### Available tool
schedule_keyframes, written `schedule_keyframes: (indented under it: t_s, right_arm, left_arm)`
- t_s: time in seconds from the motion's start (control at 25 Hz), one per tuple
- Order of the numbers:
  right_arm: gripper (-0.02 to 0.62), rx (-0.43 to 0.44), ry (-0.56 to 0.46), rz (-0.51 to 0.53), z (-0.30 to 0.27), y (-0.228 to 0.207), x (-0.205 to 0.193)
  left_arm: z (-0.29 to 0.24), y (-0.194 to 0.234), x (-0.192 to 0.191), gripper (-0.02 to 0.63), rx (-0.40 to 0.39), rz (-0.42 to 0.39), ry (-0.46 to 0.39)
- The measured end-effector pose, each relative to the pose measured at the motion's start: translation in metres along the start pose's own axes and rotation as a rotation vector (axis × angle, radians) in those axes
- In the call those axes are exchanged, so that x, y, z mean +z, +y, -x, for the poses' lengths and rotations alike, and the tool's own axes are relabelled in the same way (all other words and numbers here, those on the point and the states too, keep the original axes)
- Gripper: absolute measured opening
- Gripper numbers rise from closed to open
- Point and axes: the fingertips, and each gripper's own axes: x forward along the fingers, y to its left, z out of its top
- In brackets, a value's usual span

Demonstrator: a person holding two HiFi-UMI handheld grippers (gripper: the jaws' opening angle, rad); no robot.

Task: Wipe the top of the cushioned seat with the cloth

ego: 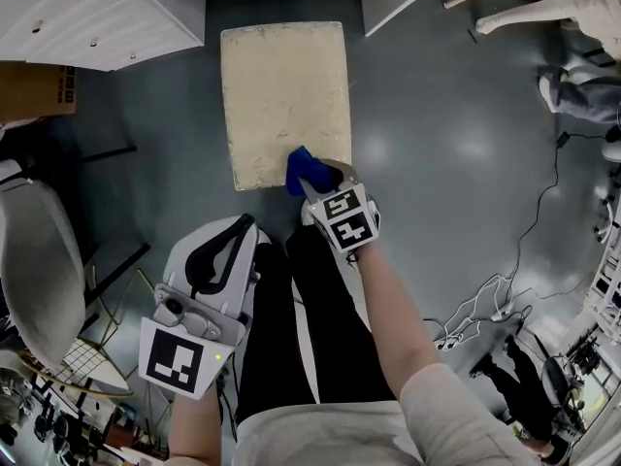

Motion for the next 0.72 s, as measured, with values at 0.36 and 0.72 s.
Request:
schedule_keyframes:
  t_s: [0.36, 0.72]
  right_arm:
    - [0.124, -0.035, -0.006, -0.039, 0.02, -0.041, -0.026]
    - [0.127, -0.06, 0.027, -0.101, 0.033, -0.074, -0.051]
  left_arm:
    - [-0.028, -0.035, 0.0, 0.0, -0.032, -0.023, 0.022]
    - [-0.042, -0.053, 0.003, 0.0, -0.042, -0.034, 0.03]
